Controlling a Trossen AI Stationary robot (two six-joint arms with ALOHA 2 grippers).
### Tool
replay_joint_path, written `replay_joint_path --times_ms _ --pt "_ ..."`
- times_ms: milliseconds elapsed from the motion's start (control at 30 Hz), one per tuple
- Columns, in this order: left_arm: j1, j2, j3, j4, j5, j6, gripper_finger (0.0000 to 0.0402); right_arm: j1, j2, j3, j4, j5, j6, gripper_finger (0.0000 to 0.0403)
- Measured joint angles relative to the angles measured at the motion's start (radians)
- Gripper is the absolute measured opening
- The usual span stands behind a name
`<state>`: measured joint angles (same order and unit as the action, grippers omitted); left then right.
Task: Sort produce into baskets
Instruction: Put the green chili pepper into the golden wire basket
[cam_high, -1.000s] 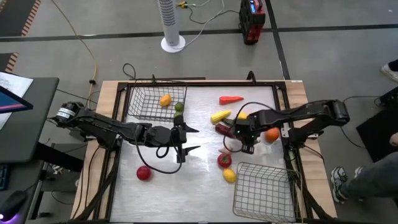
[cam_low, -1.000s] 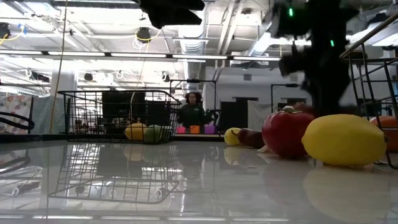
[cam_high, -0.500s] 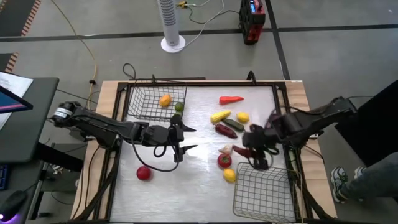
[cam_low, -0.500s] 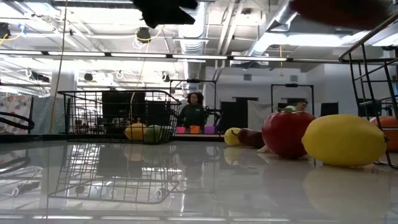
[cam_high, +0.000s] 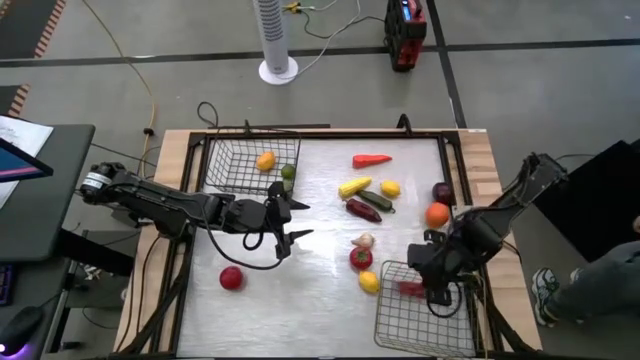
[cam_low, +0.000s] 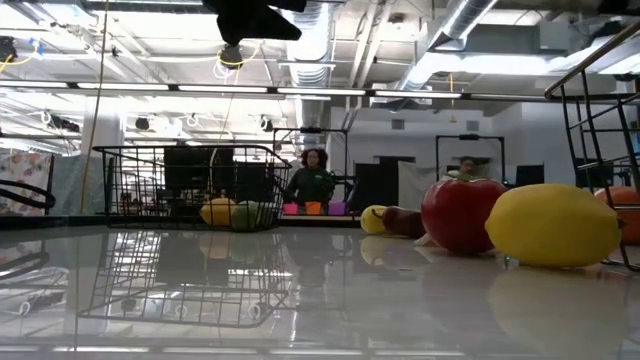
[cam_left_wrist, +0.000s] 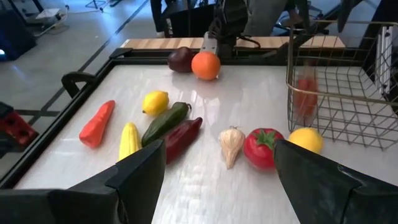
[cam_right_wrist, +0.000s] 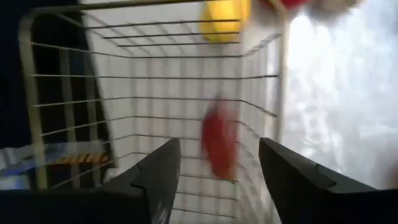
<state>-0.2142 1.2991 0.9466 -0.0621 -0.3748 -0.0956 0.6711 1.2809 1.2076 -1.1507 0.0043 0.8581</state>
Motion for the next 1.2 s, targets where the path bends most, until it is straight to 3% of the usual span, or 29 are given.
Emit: replay_joint_path --times_ms 100,267,433,600,867,1200 --pt "0.0 0.0 0.0 0.013 -0.001 0.0 0.0285 -0.037 -0.003 0.0 -0.057 0.052 -0.033 0.0258" --pt "0.0 0.0 0.0 0.013 -0.003 0.003 0.0285 -0.204 -0.031 0.001 -0.132 0.257 -0.155 0.0265" --pt "0.0 0.002 0.0 0.013 -0.004 0.002 0.0285 -0.456 -0.024 0.001 -0.069 0.26 -0.35 0.0265" --pt "-0.002 0.03 -0.041 0.1 0.0 0.001 0.0285 -0.623 0.056 0.001 0.09 0.233 -0.547 0.0265" --pt "-0.008 0.043 -0.189 0.268 0.01 -0.035 0.0285 -0.803 0.247 0.0 0.191 0.109 -0.741 0.0265" --pt "-0.068 0.042 -0.206 0.297 -0.007 -0.035 0.0285 -0.916 0.421 -0.001 0.221 0.102 -0.867 0.0265"
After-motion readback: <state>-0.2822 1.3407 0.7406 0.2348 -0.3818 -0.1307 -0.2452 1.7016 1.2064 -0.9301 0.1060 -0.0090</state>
